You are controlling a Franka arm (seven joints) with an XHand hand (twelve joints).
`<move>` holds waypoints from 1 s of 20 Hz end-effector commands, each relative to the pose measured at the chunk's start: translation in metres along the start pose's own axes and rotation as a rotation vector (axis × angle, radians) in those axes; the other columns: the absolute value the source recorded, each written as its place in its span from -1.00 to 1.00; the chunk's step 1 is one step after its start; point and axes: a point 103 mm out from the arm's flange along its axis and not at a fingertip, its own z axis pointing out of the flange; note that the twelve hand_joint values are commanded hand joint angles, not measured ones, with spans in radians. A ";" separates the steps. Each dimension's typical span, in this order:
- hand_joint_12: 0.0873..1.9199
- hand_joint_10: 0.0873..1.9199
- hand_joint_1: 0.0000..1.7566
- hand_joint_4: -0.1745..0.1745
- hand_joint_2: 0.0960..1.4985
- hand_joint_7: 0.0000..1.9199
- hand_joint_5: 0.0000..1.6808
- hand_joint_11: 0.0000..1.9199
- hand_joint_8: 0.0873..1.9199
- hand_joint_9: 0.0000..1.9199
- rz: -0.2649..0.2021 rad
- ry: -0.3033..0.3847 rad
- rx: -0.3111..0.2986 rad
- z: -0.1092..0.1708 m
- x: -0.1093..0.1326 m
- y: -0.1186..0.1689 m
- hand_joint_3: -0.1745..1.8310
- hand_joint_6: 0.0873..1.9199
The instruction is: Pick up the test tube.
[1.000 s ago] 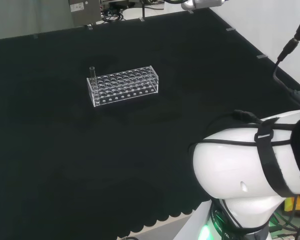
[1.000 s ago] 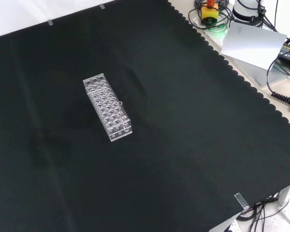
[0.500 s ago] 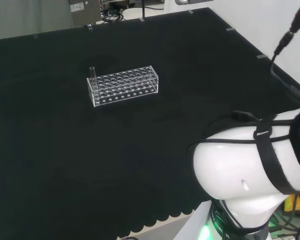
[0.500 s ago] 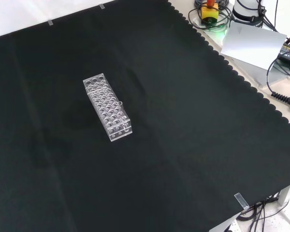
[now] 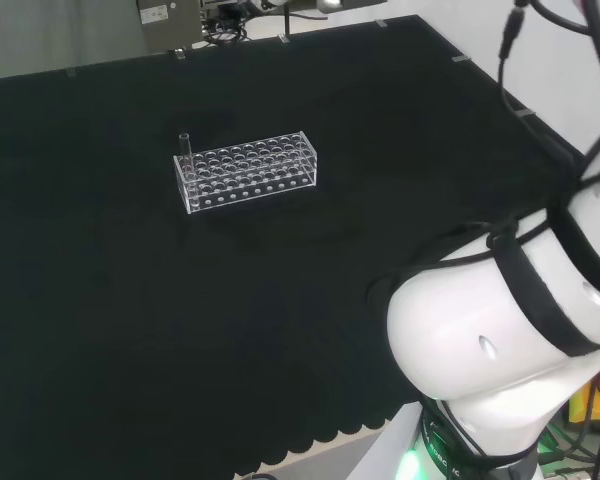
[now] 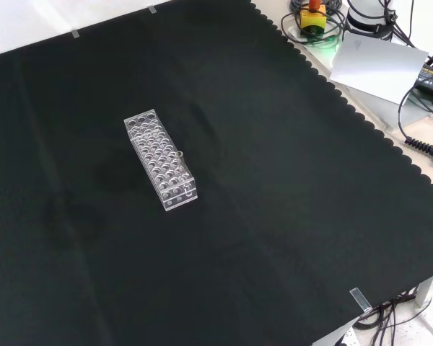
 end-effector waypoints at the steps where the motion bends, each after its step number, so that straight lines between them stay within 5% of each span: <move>1: 0.66 -0.05 -0.17 -0.42 -0.06 -0.79 -0.67 -0.91 -0.15 -0.81 -0.099 -0.015 0.014 0.014 0.016 0.061 -0.40 -1.00; 20: 0.60 -0.13 -0.11 -0.62 -0.10 -0.51 -0.48 -0.79 -0.13 -0.57 -0.141 -0.015 0.178 0.106 0.041 0.144 -0.34 -1.00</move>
